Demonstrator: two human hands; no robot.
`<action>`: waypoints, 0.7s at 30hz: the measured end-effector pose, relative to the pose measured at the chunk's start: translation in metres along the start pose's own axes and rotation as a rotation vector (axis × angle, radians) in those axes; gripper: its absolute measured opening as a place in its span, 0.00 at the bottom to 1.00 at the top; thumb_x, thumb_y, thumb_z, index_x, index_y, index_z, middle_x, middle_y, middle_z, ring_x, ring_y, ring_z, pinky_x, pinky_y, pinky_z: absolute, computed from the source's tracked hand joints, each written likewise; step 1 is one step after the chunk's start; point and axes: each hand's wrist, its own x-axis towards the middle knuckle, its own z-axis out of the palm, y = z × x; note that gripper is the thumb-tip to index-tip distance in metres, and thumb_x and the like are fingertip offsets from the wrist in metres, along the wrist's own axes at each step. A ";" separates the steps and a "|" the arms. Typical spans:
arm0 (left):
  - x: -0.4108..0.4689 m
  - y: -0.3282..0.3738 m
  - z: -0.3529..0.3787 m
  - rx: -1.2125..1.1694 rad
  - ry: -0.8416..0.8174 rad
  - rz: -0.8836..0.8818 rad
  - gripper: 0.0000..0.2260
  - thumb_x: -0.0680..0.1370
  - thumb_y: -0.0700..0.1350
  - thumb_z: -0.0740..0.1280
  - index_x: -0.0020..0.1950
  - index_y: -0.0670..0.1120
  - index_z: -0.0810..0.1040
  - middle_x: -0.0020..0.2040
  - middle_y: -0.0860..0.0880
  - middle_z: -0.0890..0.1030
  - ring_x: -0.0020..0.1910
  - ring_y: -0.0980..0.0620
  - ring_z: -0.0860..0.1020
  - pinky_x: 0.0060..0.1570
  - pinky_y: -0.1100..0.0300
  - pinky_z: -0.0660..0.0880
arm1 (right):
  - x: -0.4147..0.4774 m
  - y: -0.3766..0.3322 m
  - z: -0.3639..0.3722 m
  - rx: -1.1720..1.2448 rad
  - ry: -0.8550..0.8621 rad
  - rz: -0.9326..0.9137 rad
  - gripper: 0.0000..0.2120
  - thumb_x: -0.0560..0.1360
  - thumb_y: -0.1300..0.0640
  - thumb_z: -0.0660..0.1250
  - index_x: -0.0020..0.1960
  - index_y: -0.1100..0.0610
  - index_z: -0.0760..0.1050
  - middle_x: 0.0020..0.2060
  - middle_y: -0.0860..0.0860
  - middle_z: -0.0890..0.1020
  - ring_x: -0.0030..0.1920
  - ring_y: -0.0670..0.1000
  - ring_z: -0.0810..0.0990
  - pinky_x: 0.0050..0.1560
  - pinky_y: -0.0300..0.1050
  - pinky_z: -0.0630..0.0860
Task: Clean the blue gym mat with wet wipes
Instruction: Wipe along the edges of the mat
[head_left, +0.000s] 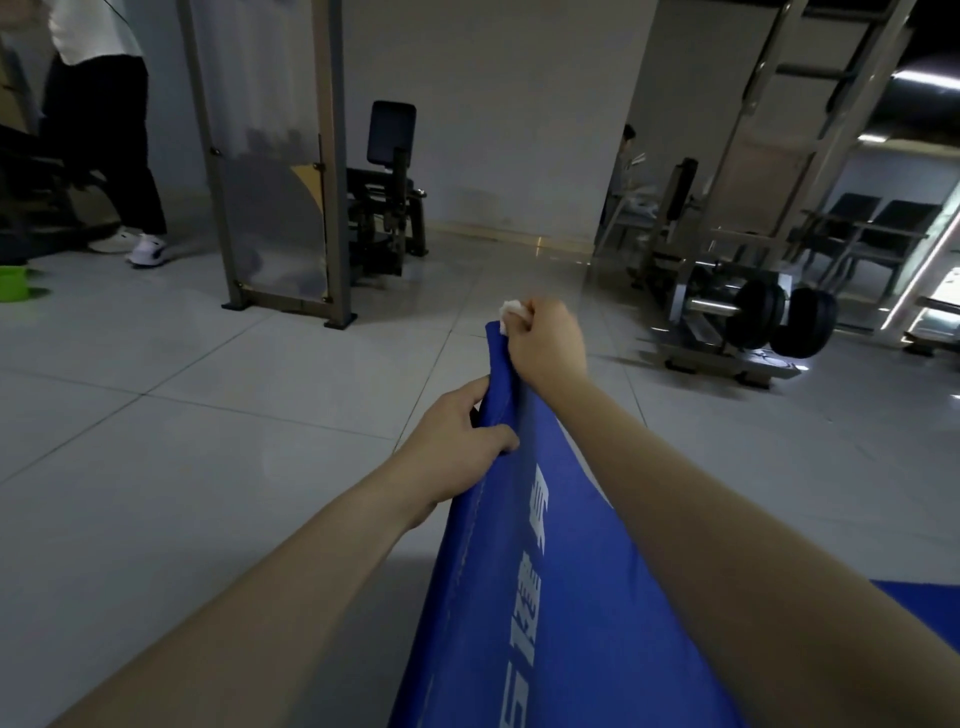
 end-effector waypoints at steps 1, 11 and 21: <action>0.001 0.000 0.001 0.007 0.000 -0.007 0.17 0.78 0.39 0.67 0.64 0.55 0.78 0.50 0.51 0.85 0.46 0.52 0.85 0.45 0.57 0.83 | -0.007 0.001 -0.001 0.017 -0.006 -0.002 0.16 0.83 0.56 0.61 0.36 0.53 0.67 0.30 0.48 0.73 0.30 0.46 0.71 0.32 0.42 0.65; 0.007 0.008 -0.001 0.025 0.014 0.014 0.14 0.78 0.40 0.68 0.60 0.56 0.79 0.50 0.52 0.84 0.46 0.52 0.85 0.46 0.56 0.82 | -0.041 -0.001 -0.021 0.101 0.021 -0.146 0.16 0.80 0.53 0.67 0.35 0.48 0.66 0.29 0.45 0.73 0.29 0.43 0.71 0.29 0.41 0.67; 0.009 0.007 -0.004 -0.049 -0.002 0.022 0.16 0.78 0.38 0.68 0.61 0.55 0.81 0.48 0.54 0.86 0.45 0.52 0.85 0.45 0.55 0.84 | 0.016 -0.003 -0.014 0.046 -0.007 0.026 0.16 0.81 0.56 0.64 0.35 0.54 0.66 0.30 0.48 0.72 0.31 0.47 0.71 0.31 0.41 0.65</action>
